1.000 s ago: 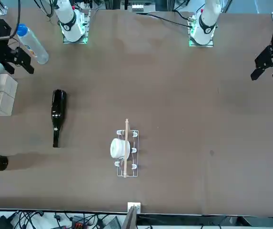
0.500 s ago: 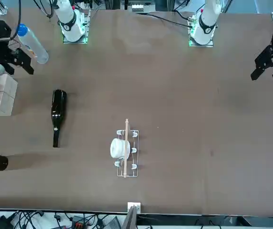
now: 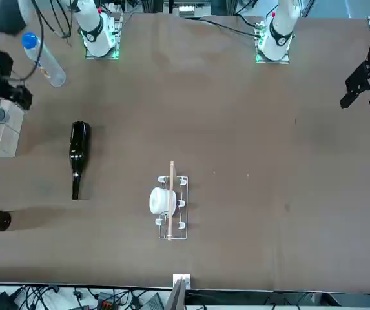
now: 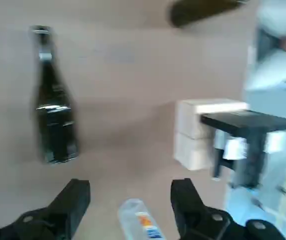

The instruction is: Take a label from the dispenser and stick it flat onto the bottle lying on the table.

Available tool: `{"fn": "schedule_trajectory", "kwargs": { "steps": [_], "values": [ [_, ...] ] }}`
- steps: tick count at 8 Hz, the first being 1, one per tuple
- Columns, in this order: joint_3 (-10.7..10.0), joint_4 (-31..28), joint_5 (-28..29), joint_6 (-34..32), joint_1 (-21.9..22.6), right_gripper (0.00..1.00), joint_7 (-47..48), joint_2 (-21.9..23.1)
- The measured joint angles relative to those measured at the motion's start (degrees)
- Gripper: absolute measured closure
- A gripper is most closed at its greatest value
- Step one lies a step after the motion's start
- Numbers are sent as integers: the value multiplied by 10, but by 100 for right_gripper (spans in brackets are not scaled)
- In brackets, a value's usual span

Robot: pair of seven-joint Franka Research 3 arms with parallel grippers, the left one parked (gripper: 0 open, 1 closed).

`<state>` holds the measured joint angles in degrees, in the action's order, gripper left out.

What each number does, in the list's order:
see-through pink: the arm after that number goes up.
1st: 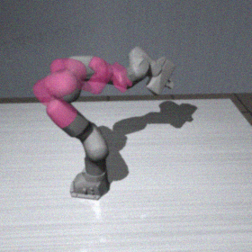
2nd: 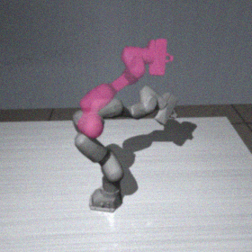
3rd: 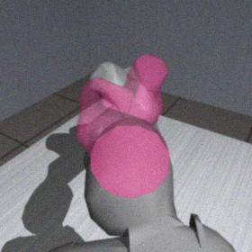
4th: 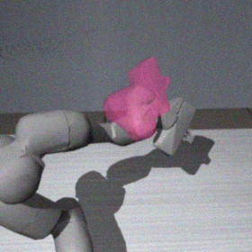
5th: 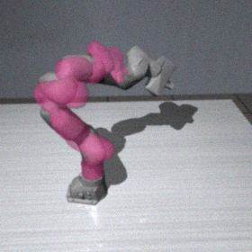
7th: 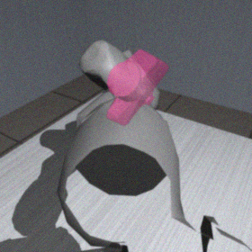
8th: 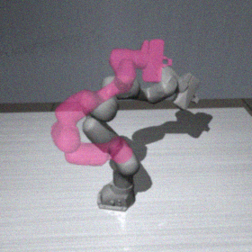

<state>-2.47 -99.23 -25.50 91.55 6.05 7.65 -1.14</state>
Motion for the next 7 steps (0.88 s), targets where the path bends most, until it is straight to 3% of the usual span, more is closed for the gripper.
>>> {"fn": "schedule_trajectory", "kwargs": {
  "steps": [4, 7],
  "values": [
    [1, -86, -208, 40, 0, 3, 207, -67],
    [-6, -167, -358, 66, -21, 4, 306, -89]
  ]
}}
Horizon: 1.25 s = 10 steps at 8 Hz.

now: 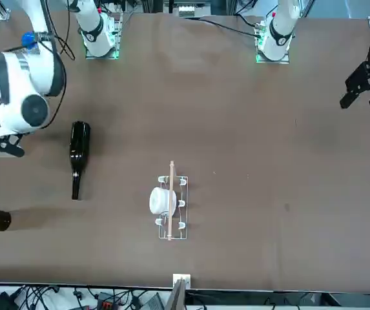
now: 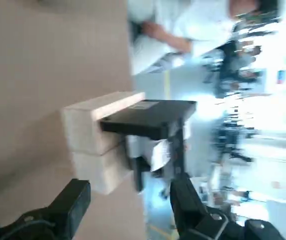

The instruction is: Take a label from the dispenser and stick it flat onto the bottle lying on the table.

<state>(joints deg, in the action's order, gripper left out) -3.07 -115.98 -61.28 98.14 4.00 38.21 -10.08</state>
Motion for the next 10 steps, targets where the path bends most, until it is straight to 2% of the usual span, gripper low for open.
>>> {"fn": "schedule_trajectory", "kwargs": {
  "steps": [2, 4, 5, 6, 7, 8, 10],
  "values": [
    [-2, -50, -111, 6, -27, 7, 79, -18],
    [-2, -70, -171, 8, -44, 15, 136, -50],
    [-2, -73, -196, 7, -50, 18, 158, -64],
    [-2, -77, -217, 7, -57, 25, 175, -75],
    [-2, -83, -233, 6, -65, 26, 182, -80],
    [-2, -88, -241, 4, -72, 33, 183, -82],
    [-2, -96, -247, -3, -82, 37, 184, -83]
  ]
}}
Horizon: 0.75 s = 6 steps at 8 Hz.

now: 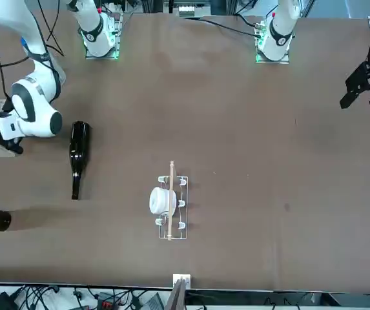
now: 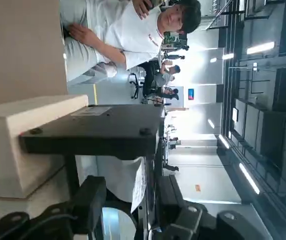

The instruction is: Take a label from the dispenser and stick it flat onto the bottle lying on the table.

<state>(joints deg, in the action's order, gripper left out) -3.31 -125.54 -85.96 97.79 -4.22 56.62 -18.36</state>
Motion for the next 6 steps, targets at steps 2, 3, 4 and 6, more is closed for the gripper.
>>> {"fn": "schedule_trajectory", "kwargs": {
  "steps": [2, 3, 4, 6],
  "values": [
    [0, -3, -4, -6, -5, 42, 0, 0],
    [0, -5, -7, -6, -8, 44, 0, 0],
    [0, -6, -9, -7, -10, 47, 0, 0],
    [0, -7, -15, -7, -12, 50, 0, 0]
  ]
}}
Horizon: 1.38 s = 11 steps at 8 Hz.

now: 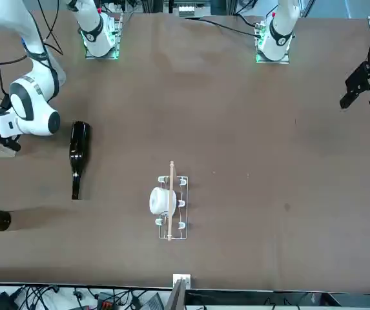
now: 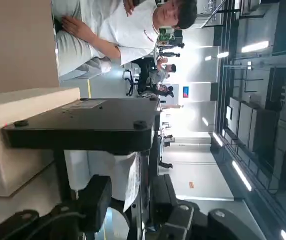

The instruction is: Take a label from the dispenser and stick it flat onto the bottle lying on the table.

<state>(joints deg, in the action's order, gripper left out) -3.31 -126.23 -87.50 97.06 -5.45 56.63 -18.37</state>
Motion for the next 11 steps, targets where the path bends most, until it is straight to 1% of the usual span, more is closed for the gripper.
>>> {"fn": "schedule_trajectory", "kwargs": {
  "steps": [4, 5, 6, 9, 10, 11],
  "values": [
    [0, -1, -6, -4, -4, 54, 0, 0],
    [0, -1, -6, -8, -4, 60, 0, -1],
    [0, -1, -6, -12, -5, 63, 0, -1],
    [0, -2, -6, -14, -9, 65, 0, -1],
    [0, -2, -6, -14, -9, 69, 0, -1],
    [0, -3, -6, -14, -9, 70, 0, -2]
  ]
}}
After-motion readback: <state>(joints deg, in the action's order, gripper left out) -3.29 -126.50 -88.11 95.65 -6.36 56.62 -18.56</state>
